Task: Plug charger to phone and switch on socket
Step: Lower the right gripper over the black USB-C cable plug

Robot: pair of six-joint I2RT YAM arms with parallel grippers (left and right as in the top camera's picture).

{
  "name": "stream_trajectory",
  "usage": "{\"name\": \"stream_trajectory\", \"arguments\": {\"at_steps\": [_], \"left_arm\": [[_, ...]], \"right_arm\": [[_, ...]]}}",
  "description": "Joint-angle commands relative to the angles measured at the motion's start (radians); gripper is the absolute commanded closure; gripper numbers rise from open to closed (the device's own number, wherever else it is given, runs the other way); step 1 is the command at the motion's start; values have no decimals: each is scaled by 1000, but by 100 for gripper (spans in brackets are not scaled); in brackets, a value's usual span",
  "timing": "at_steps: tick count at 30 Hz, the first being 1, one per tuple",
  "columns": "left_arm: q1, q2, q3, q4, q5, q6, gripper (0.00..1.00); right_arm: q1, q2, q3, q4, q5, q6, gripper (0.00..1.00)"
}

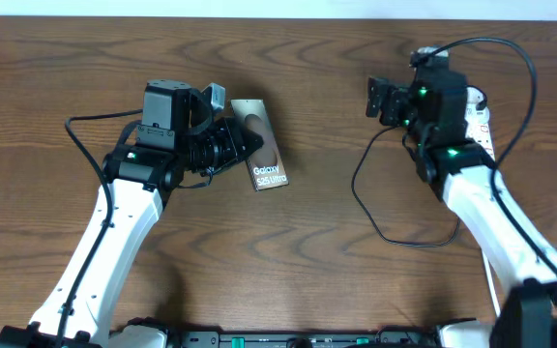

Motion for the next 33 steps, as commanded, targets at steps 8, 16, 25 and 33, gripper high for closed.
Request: {"name": "stream_trajectory", "arguments": {"at_steps": [8,16,25,33], "left_arm": [[4,-16,19,2,20,-1,92],[4,-16,19,2,20,-1,93],[4,-16,19,2,20,-1,93],[4,-16,19,2,7,-2,93]], "right_arm": [[4,198,12,-28,235,79,13],[4,325,11,-27,330,163,18],[-15,428,11,48,389,200,18],[-23,457,12,37,307,304,25]]}}
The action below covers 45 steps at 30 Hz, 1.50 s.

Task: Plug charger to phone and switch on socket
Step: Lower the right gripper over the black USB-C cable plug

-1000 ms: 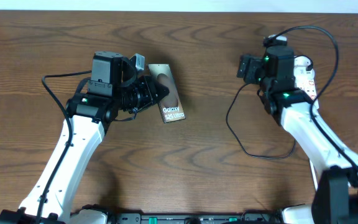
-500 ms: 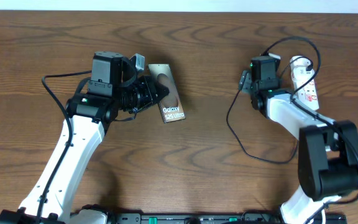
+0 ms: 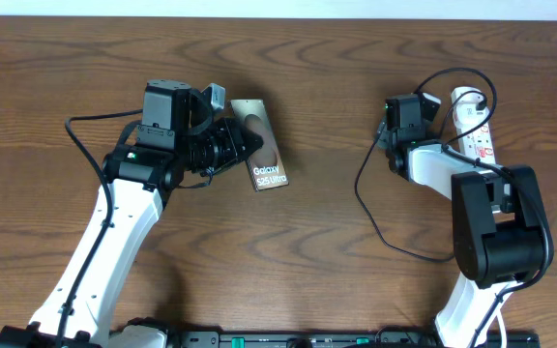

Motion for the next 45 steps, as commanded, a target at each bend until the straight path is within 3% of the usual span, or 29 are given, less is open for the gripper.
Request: {"name": "stream_trajectory", "arguments": {"at_steps": [1,2,3,8,12,19,27,29,31,32,35,37,38,45], "left_arm": [[4,-16,19,3,3,-2,93],[4,-16,19,3,2,-2,93],[4,-16,19,3,2,-2,92],[4,-16,19,3,3,-2,92],[4,-16,19,2,6,-2,92],[4,-15,19,2,6,-1,93],[33,-15,19,-5,5,36,93],[51,-14,19,-9,5,57,92],[69,-13,19,-9,6,60,92],[79,-11,19,-12,6,60,93],[83,-11,19,-24,6,60,93],[83,-11,19,-28,6,60,93],[83,-11,19,-34,6,60,93],[83,-10,19,-57,5,60,93]], "right_arm": [[-9,18,7,-5,-58,63,31],[-9,18,8,-6,-125,63,50],[-8,18,8,-6,-156,63,59],[14,18,8,2,-226,50,79],[47,8,8,52,-319,-94,98],[118,-90,8,41,-320,-251,99],[219,-126,7,-297,-328,-298,98],[238,-126,7,-302,-319,-298,86],[250,-126,7,-271,-317,-297,65],[250,-126,8,-237,-317,-272,49],[244,-127,8,-193,-314,-190,32],[236,-127,8,-168,-313,-132,6],[233,-127,8,-155,-313,-112,1],[195,-127,8,-66,-166,-14,1]]}}
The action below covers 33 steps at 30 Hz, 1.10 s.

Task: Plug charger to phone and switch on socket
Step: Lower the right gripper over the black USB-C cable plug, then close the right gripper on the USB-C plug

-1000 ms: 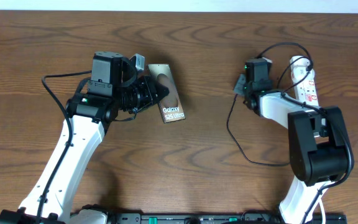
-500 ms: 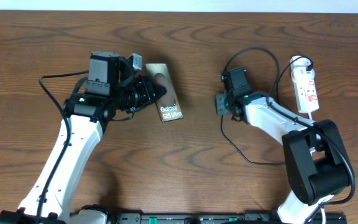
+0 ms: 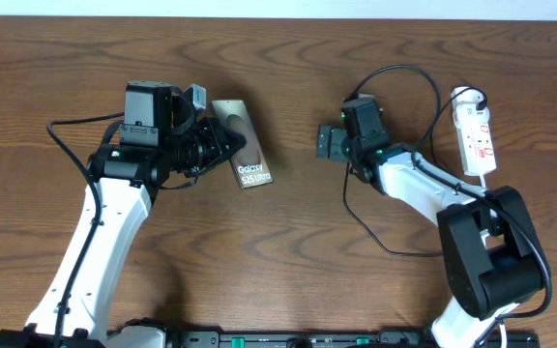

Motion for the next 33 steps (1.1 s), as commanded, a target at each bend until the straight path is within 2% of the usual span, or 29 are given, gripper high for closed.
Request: {"name": "stream_trajectory", "arguments": {"at_steps": [1,8,15,21,26,33], "left_arm": [[2,-10,19,-2,16,18,93],[2,-10,19,-5,16,18,93],[2,-10,19,-8,16,35,92],[2,-10,19,-8,16,55,93],[2,-9,19,-7,16,55,93],[2,-9,19,-8,16,55,93]], "right_arm": [[-20,-6,2,10,136,83,1],[-32,-6,2,8,193,93,1],[-28,-6,2,-36,69,92,1],[-36,-6,2,-31,79,74,1],[-56,0,2,-40,143,197,4],[-77,55,2,-21,172,245,9]]}}
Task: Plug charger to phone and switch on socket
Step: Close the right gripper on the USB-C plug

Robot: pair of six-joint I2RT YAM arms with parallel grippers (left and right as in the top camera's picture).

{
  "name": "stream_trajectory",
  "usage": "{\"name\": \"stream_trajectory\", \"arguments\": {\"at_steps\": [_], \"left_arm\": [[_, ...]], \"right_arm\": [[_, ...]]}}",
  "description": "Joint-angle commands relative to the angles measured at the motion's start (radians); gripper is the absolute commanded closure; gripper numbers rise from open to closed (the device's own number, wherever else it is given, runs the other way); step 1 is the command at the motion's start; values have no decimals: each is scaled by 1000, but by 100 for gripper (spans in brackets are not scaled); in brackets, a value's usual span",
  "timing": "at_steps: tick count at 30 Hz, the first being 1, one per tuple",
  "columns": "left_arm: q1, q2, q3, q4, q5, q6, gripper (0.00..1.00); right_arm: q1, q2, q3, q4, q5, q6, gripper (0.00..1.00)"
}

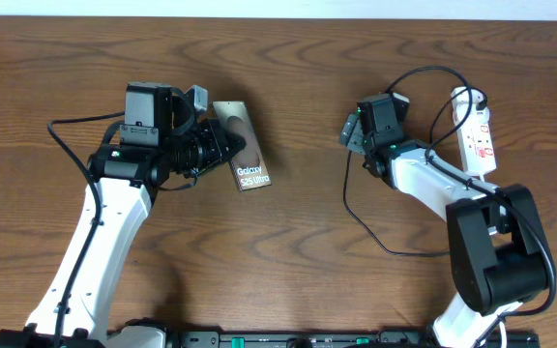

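Note:
The phone (243, 147), its screen reading Galaxy S25 Ultra, lies tilted on the table left of centre. My left gripper (222, 148) is shut on its left edge. My right gripper (352, 130) hovers right of centre, well apart from the phone, and appears shut on the end of the black charger cable (367, 224). The cable loops down over the table and back up to the white socket strip (476, 131) at the far right. The plug tip itself is too small to make out.
The wooden table (288, 280) runs to a pale wall edge at the back. The cable's loop lies on the wood between the right arm and the front edge. A second loop of cable arches above the right arm near the strip.
My right gripper has moved to the right and a little back, farther from the phone, with the cable end following it. The left gripper and the phone are where they were.
At first my left gripper held the phone while the right gripper was back near the socket strip. It then stood lower and left of the strip. Later the phone sat shifted left and more tilted, with the right gripper nearer it. Now the right gripper is farther right.

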Motion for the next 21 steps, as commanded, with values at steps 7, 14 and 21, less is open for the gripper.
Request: {"name": "stream_trajectory", "arguments": {"at_steps": [7,14,21], "left_arm": [[2,-9,19,5,16,17,92],[2,-9,19,5,13,17,93],[2,-9,19,5,13,17,93]], "right_arm": [[-8,102,2,63,40,50,13],[-8,175,2,101,89,141,20],[-8,216,2,198,80,192,28]]}}
